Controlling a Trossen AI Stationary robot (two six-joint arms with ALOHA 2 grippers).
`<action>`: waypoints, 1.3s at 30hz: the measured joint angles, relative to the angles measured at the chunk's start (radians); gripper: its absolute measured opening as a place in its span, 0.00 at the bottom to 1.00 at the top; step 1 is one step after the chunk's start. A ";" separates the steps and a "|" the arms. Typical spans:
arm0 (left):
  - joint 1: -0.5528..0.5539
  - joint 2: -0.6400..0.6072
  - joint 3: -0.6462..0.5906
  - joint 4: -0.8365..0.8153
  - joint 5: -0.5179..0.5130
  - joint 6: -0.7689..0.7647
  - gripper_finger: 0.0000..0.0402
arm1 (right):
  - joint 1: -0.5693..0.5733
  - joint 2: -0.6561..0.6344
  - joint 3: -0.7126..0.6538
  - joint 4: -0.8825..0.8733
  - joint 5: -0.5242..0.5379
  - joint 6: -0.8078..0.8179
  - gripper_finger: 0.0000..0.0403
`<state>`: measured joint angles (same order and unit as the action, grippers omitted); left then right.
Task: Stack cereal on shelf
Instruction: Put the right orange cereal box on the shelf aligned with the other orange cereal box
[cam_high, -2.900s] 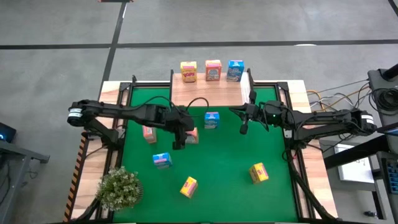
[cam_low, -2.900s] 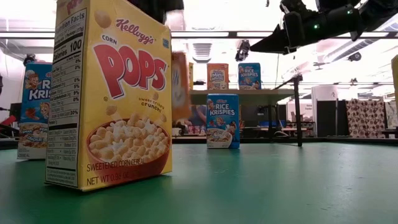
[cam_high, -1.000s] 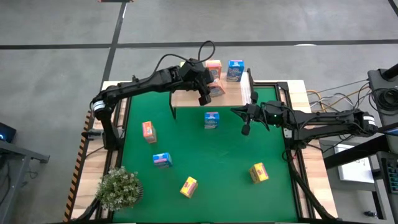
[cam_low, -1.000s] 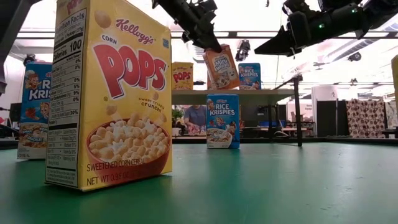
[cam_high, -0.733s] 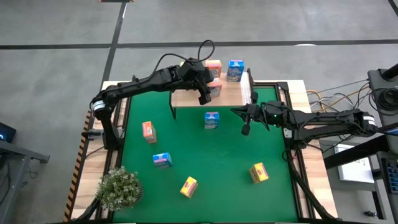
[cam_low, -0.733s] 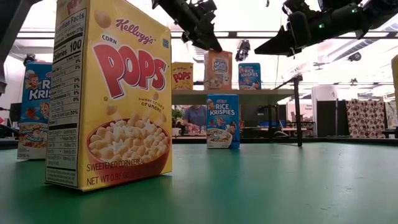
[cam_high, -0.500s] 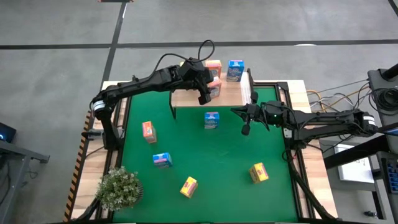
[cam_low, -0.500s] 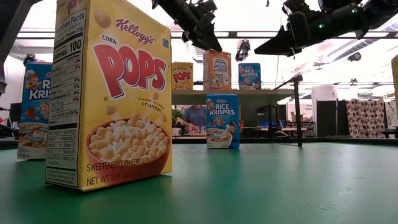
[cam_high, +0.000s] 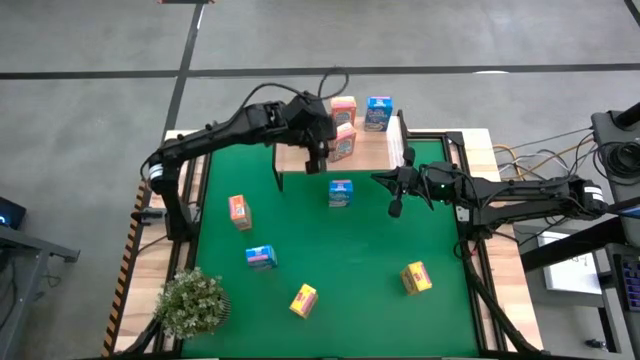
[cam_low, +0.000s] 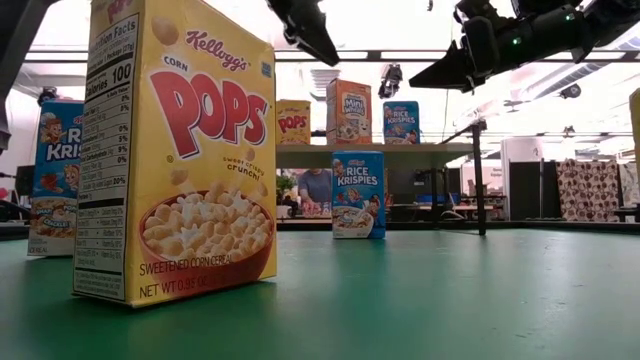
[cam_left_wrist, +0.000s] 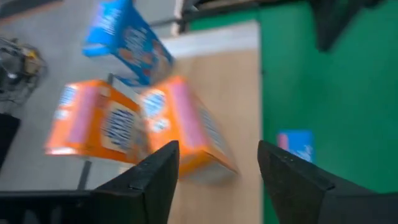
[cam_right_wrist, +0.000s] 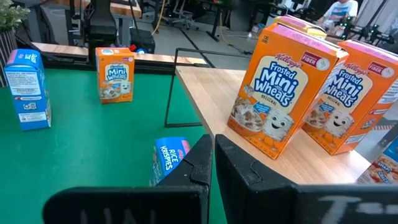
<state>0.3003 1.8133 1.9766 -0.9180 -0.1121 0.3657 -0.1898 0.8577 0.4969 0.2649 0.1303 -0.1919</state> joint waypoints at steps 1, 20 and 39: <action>-0.009 -0.001 -0.006 -0.014 0.000 -0.001 0.46 | 0.000 0.000 0.000 0.000 0.000 0.003 0.02; -0.044 -0.364 -0.773 0.654 -0.061 -0.008 0.11 | -0.071 0.040 0.076 -0.005 0.035 0.109 0.02; -0.030 -0.411 -1.075 1.128 -0.001 -0.033 0.09 | -0.221 0.222 0.255 -0.044 0.028 0.221 0.02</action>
<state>0.2703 1.4025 0.9020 0.2100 -0.1131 0.3324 -0.4113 1.0800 0.7517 0.2208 0.1580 0.0291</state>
